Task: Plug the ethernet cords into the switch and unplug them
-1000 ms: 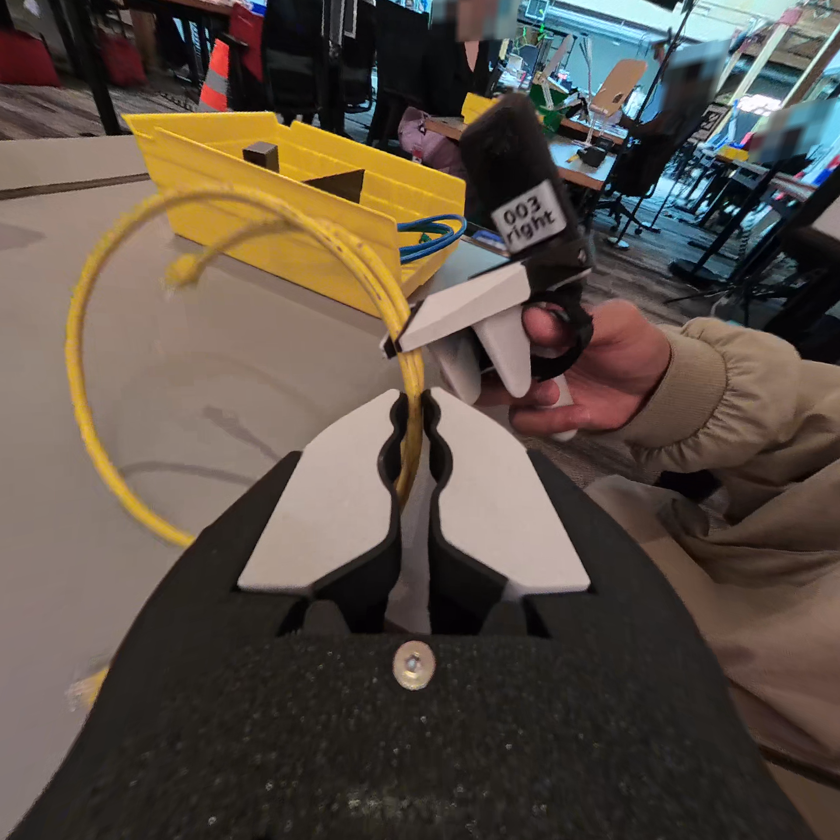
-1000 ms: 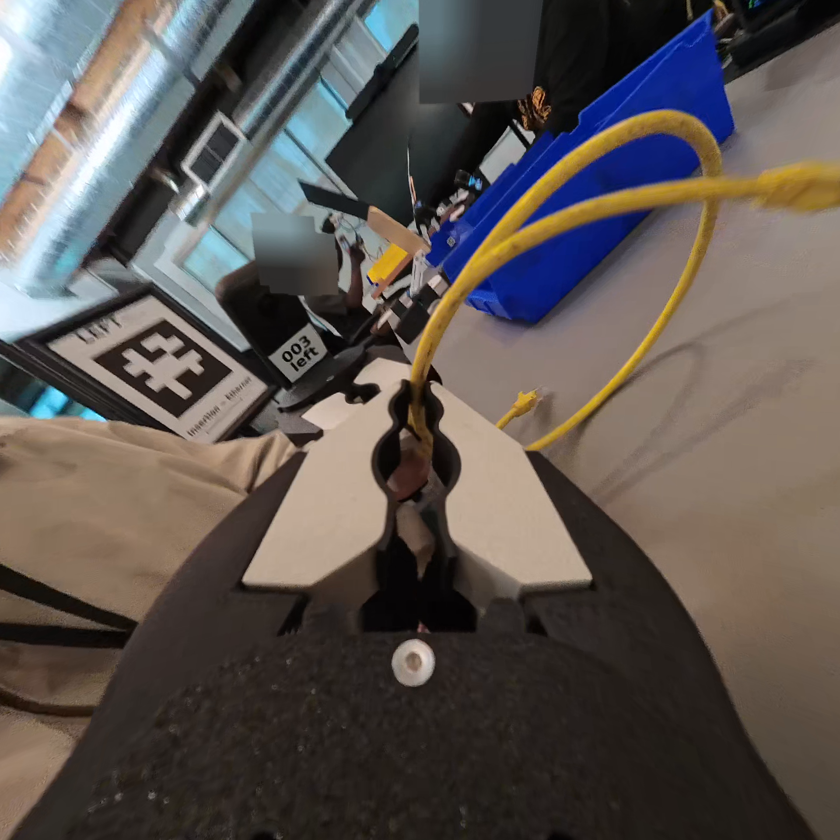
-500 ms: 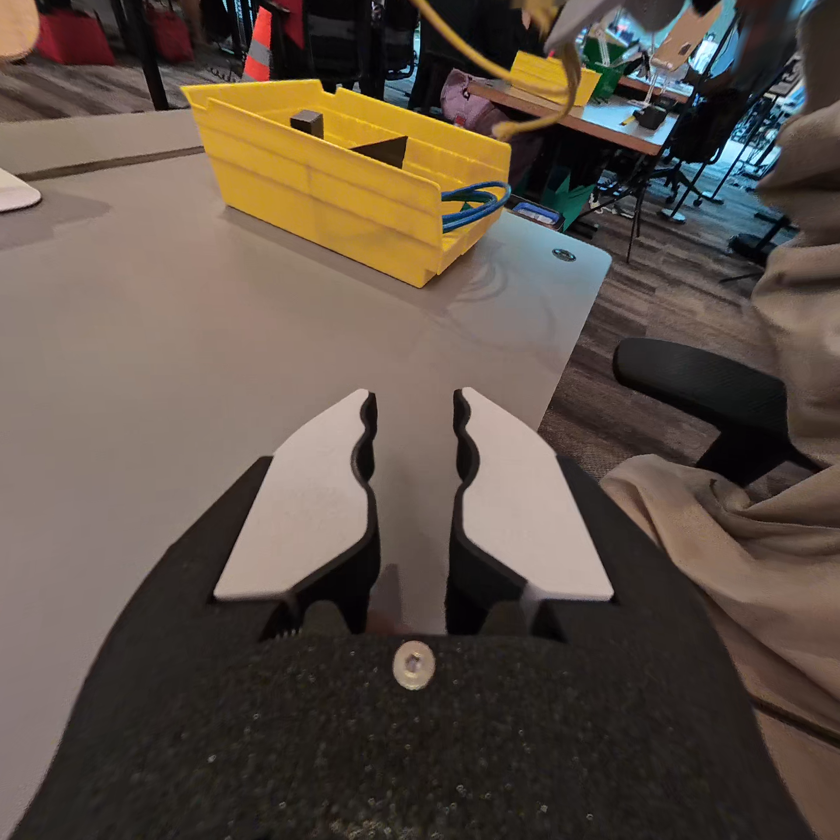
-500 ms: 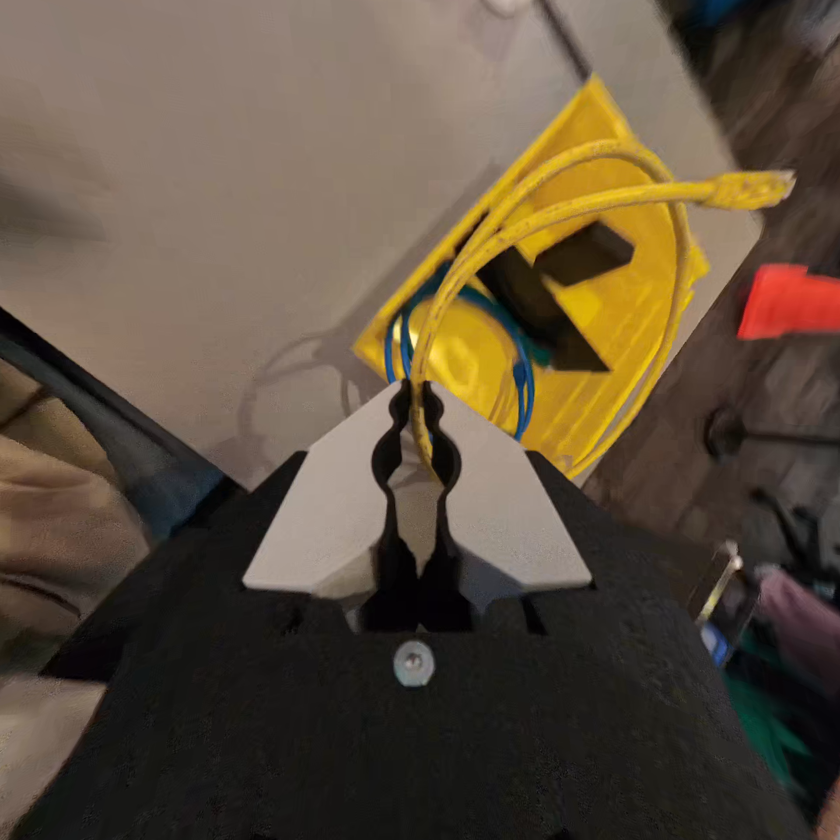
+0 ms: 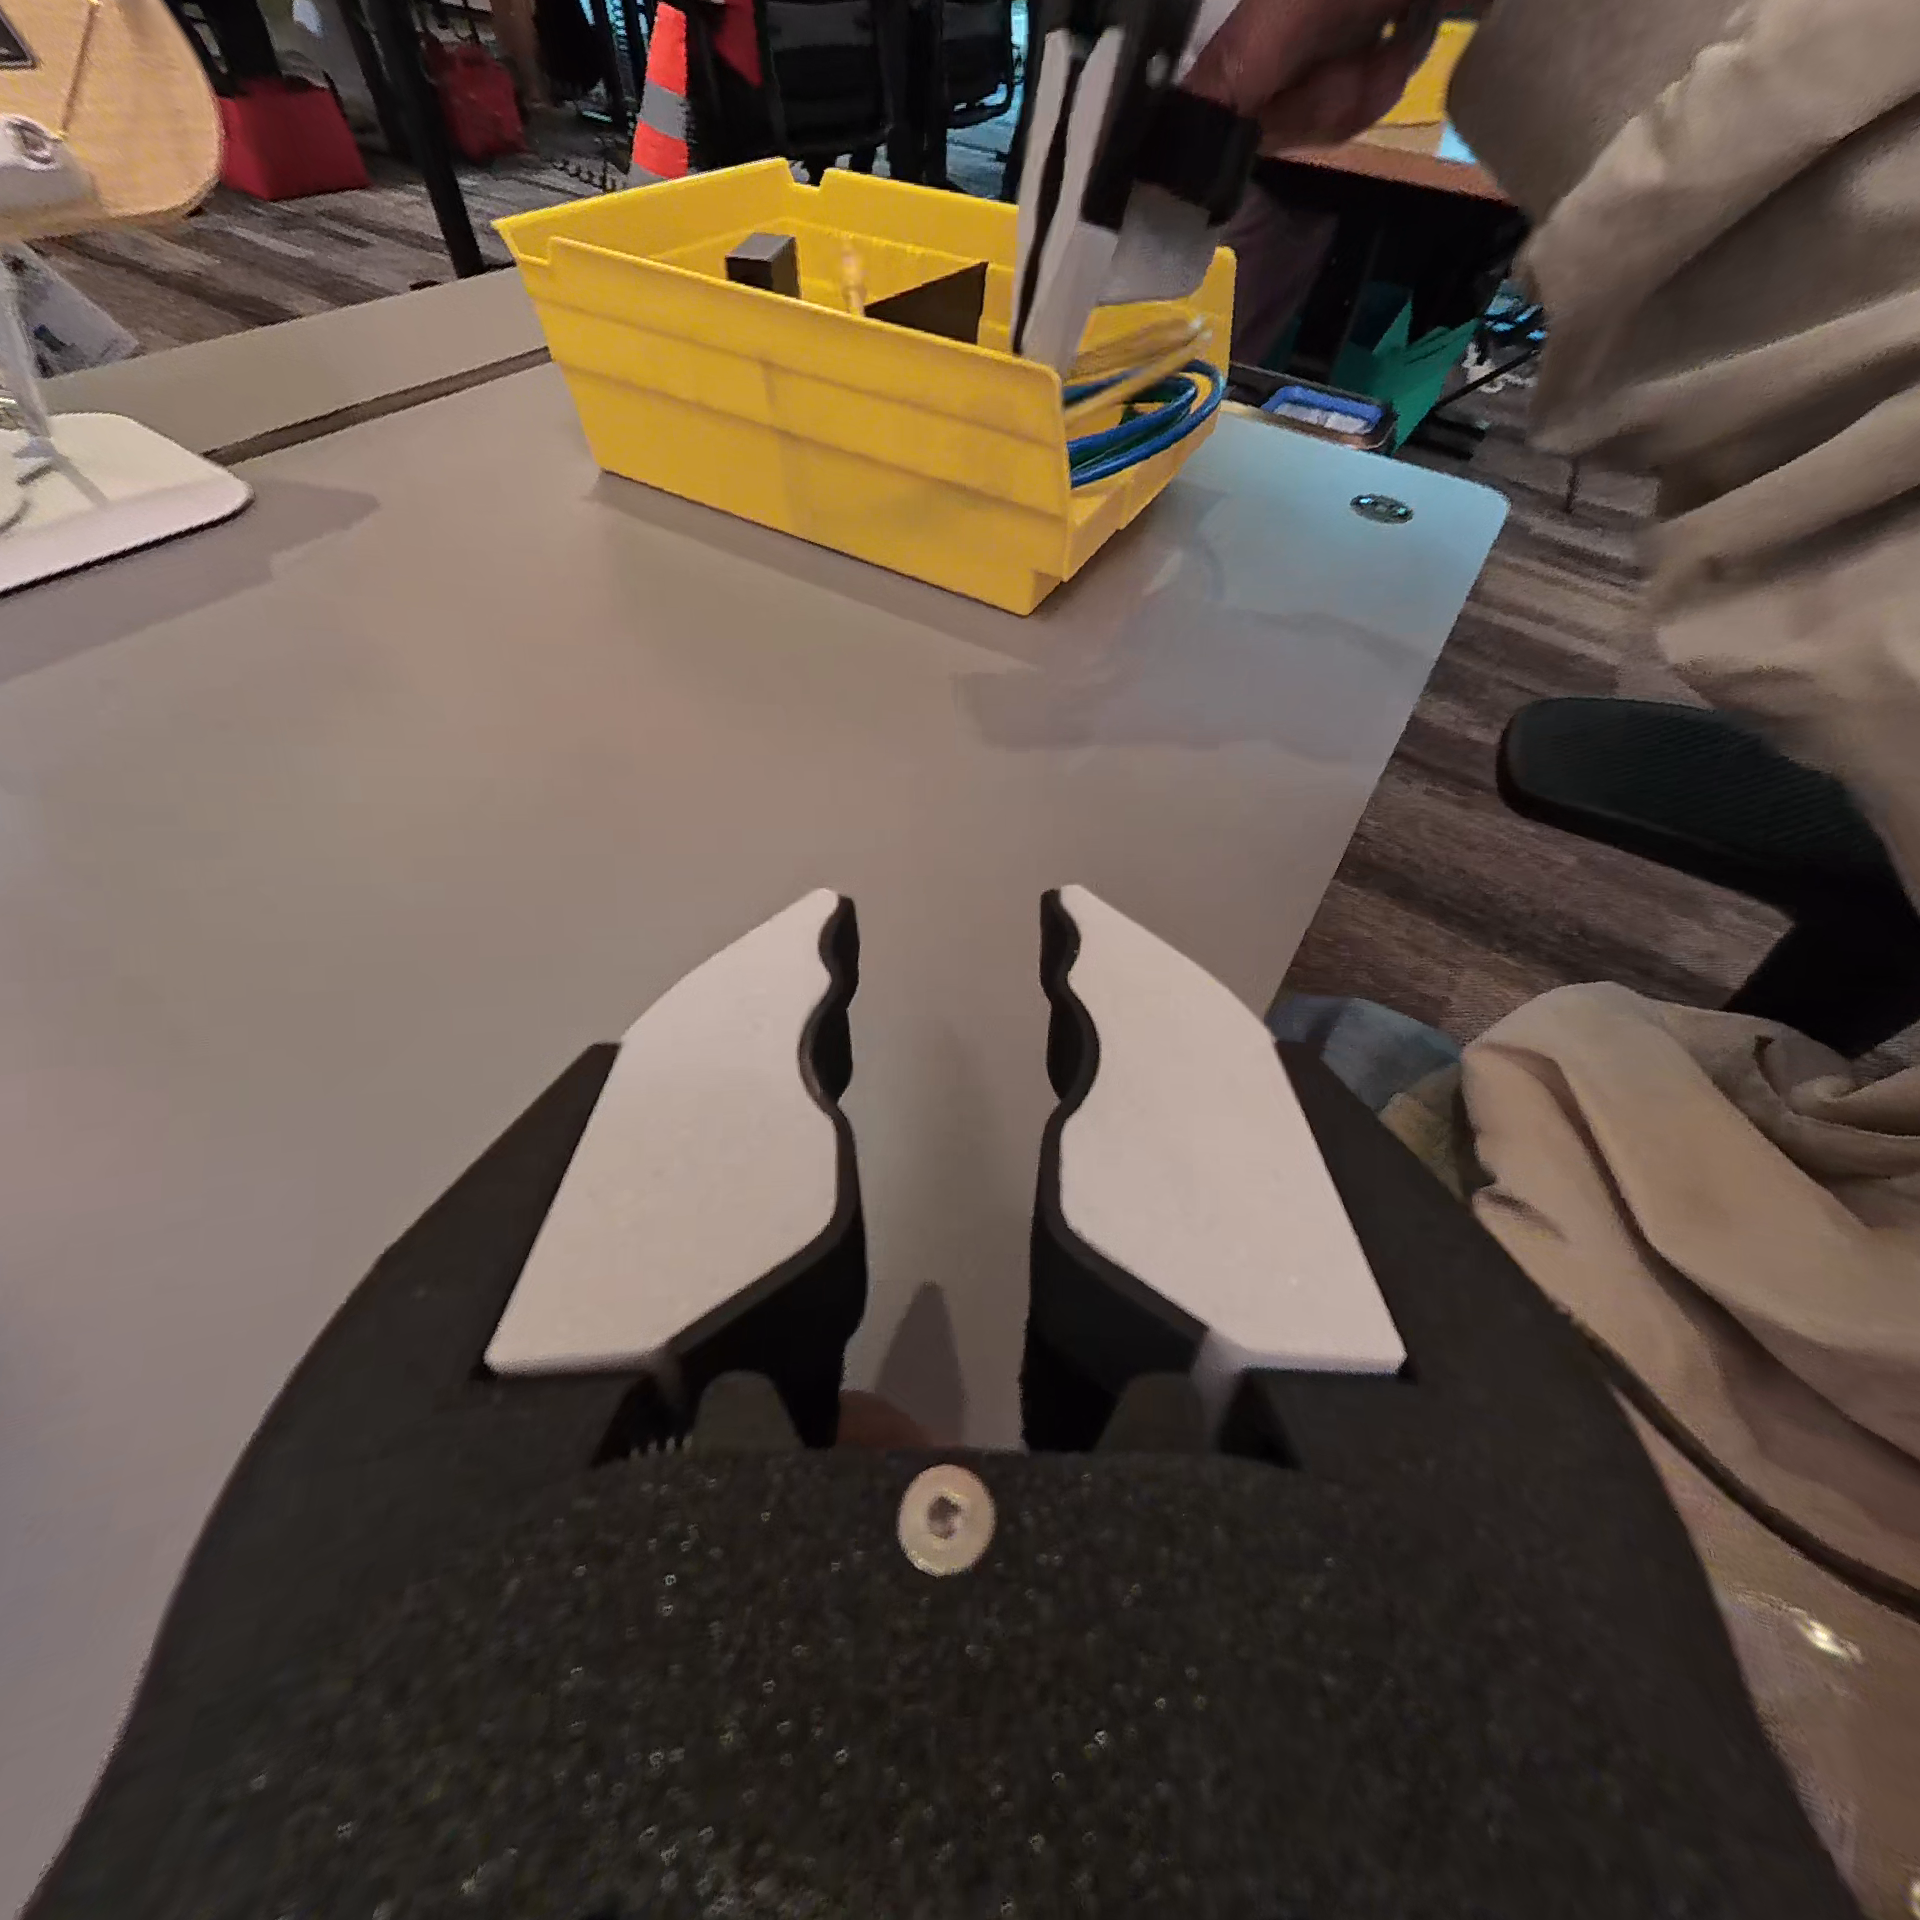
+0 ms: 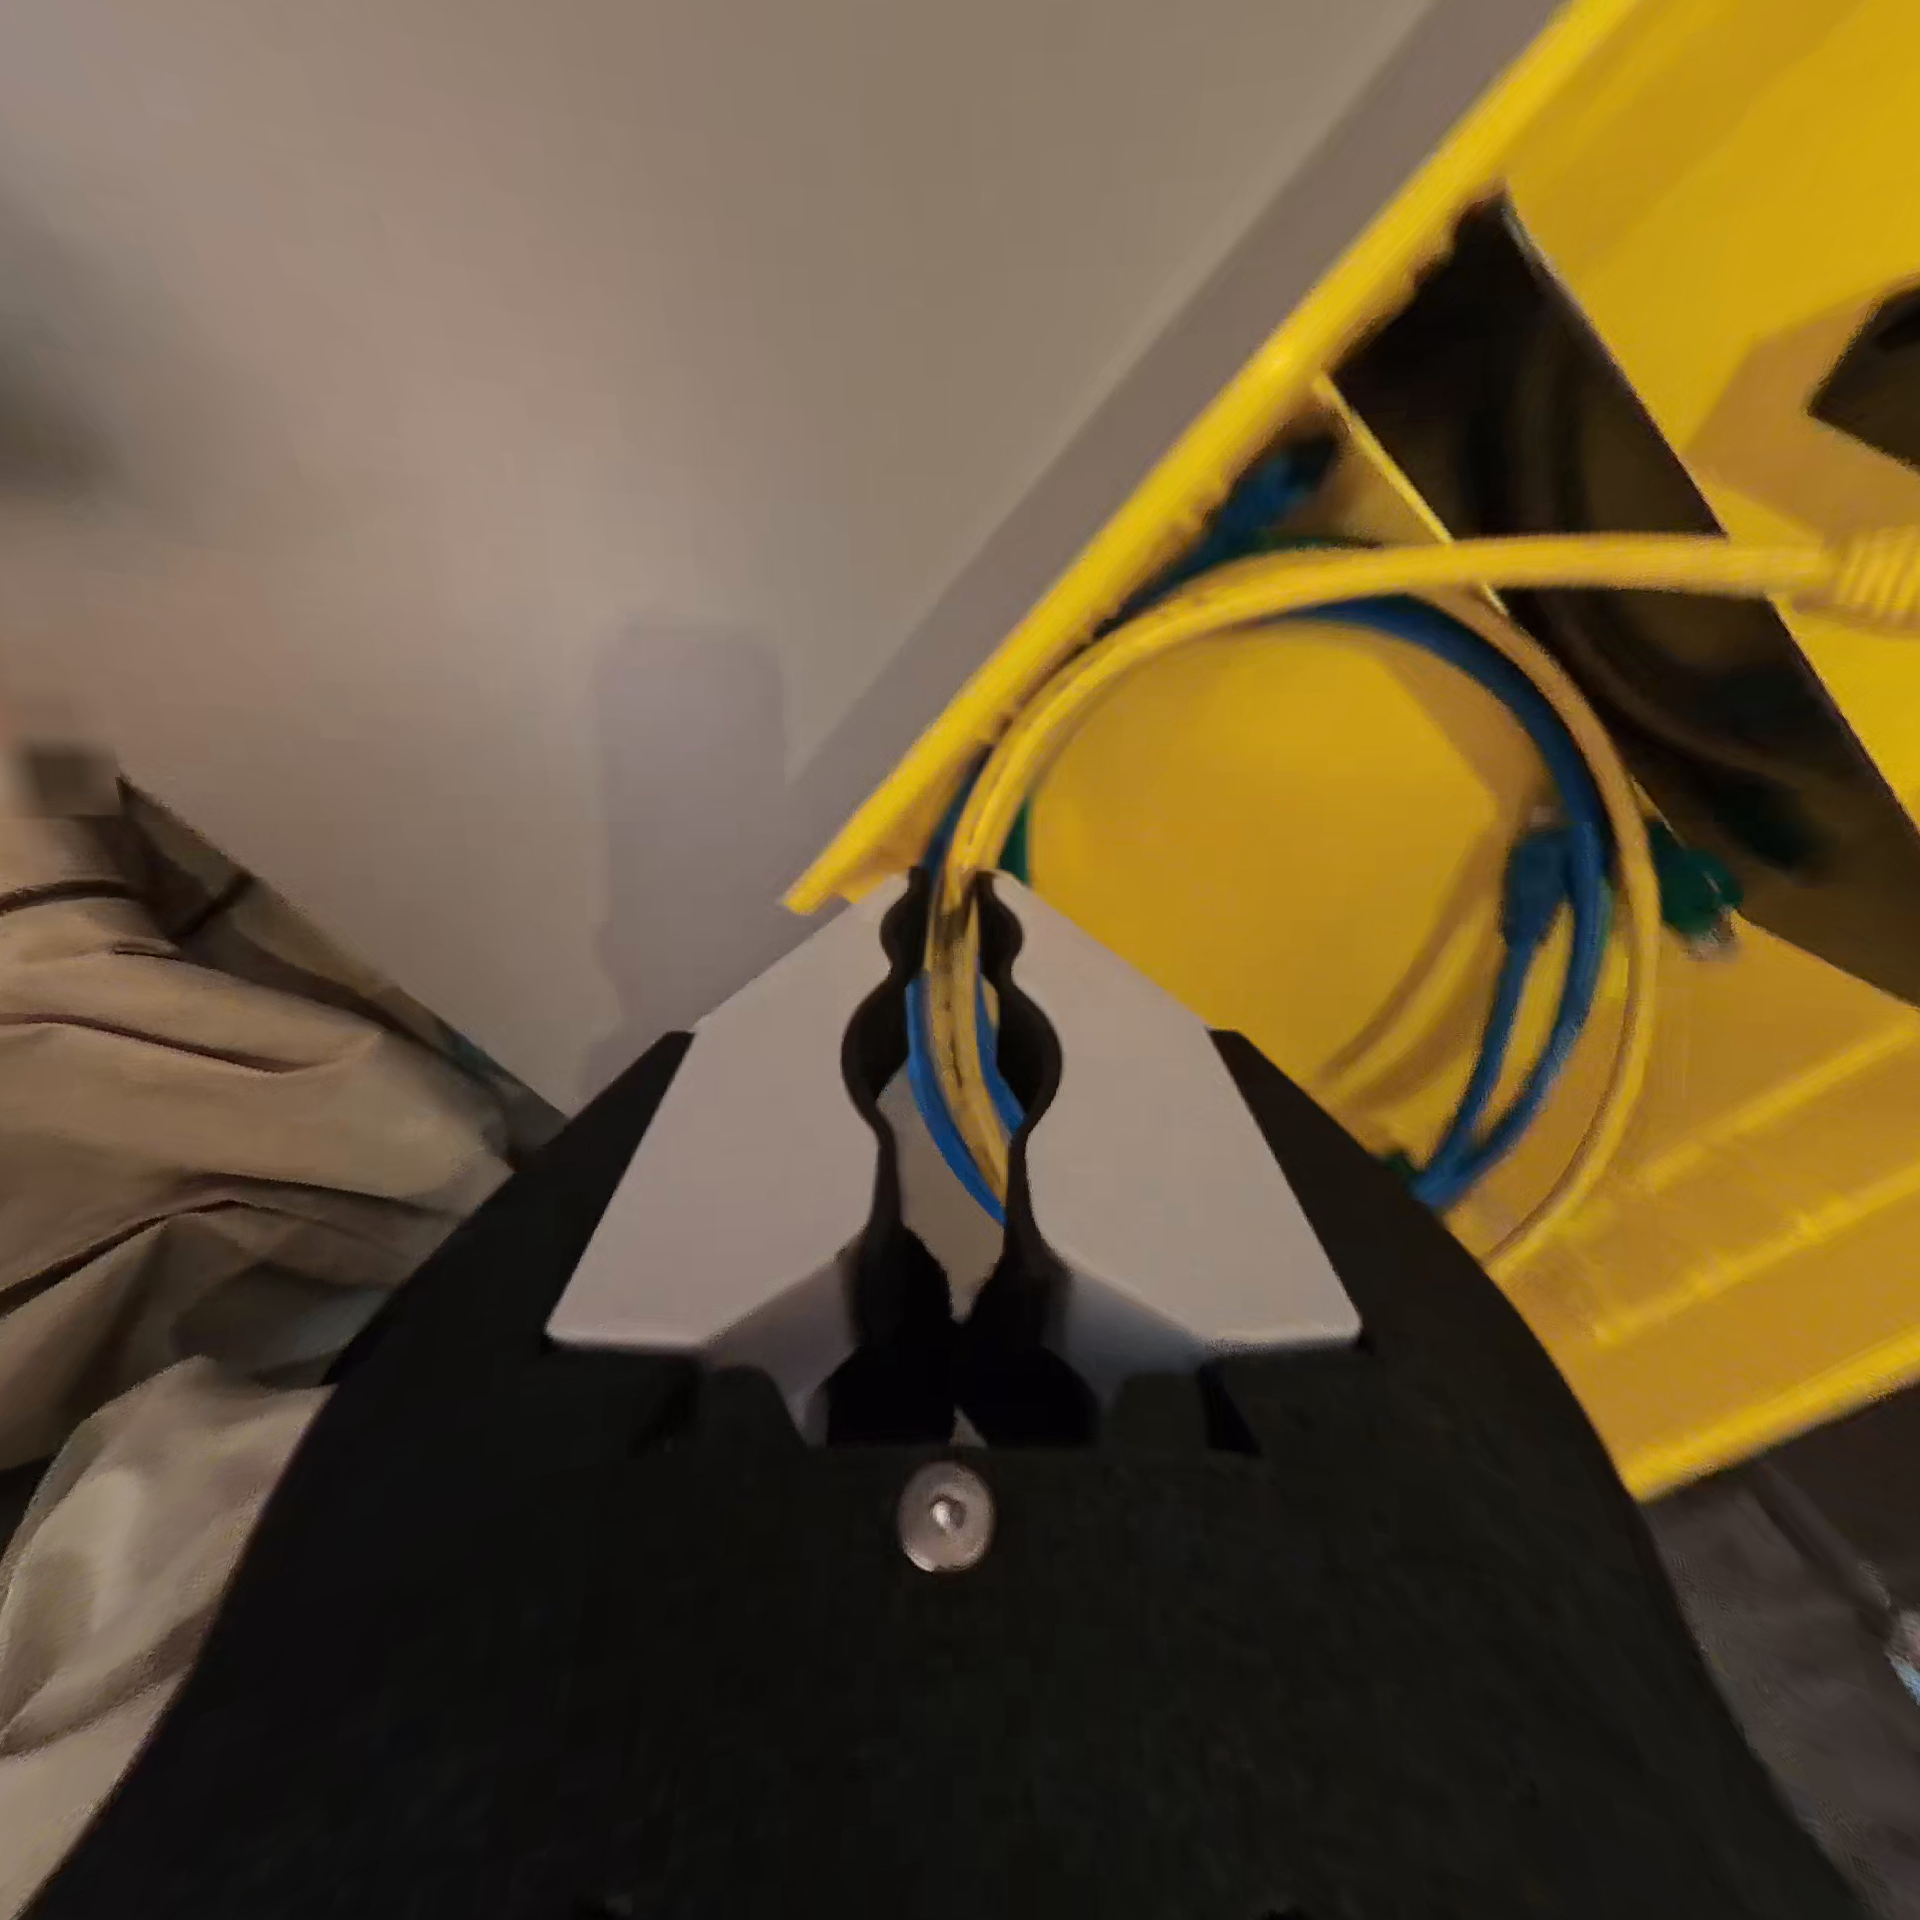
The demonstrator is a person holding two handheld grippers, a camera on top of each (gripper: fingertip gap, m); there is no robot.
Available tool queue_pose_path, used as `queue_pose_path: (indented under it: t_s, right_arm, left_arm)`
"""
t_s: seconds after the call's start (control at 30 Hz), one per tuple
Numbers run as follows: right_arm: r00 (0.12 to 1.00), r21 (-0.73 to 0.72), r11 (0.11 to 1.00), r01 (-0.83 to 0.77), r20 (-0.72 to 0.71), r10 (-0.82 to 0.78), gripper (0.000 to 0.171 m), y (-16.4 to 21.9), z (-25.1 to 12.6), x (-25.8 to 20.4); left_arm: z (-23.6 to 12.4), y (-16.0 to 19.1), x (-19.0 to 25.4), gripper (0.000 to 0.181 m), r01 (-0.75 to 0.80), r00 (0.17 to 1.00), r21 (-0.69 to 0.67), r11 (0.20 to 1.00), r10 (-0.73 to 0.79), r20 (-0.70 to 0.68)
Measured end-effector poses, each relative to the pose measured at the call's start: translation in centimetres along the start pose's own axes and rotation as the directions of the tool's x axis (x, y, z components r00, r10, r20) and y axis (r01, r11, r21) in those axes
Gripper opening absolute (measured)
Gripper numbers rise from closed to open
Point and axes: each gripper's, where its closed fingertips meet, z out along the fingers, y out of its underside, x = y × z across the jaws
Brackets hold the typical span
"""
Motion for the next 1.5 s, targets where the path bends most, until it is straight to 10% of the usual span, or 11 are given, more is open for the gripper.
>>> queue_pose_path:
  t_s: [0.03,0.17,0.3,0.5,0.77,1.5]
  right_arm:
    - [1.000,0.070,0.997,0.013,0.016,-0.014,0.015,-0.5,-0.3,-0.5]
    - [0.997,0.435,0.900,0.030,-0.074,0.002,0.039,-1.1,-4.5,-0.8]
    - [0.969,0.865,0.500,-0.024,-0.103,0.224,0.043,0.8,-9.5,-1.8]
    - [0.800,0.995,0.096,0.018,-0.072,0.595,0.040,7.8,-7.6,-1.7]
    - [0.739,0.956,0.294,0.002,-0.200,0.644,0.036,8.8,-4.6,0.5]
    - [0.752,0.963,0.268,-0.010,-0.169,0.637,0.039,9.6,-4.8,-0.3]
  left_arm:
    - [-0.3,0.1,-0.4,0.035,-0.013,1.000,-0.005,1.000,0.014,0.024]
    - [-3.0,-0.3,-3.2,0.043,-0.087,0.978,0.011,0.996,0.083,0.192]
    - [-8.8,0.1,-7.9,0.046,-0.112,0.879,0.044,0.993,0.079,0.471]
    - [-18.8,5.1,-15.3,0.046,0.032,0.654,0.060,0.998,-0.066,0.753]
    - [-20.8,8.7,-18.4,0.040,0.281,0.586,0.132,0.951,-0.279,0.761]
    - [-19.1,6.6,-17.1,0.037,0.207,0.652,0.126,0.970,-0.232,0.722]
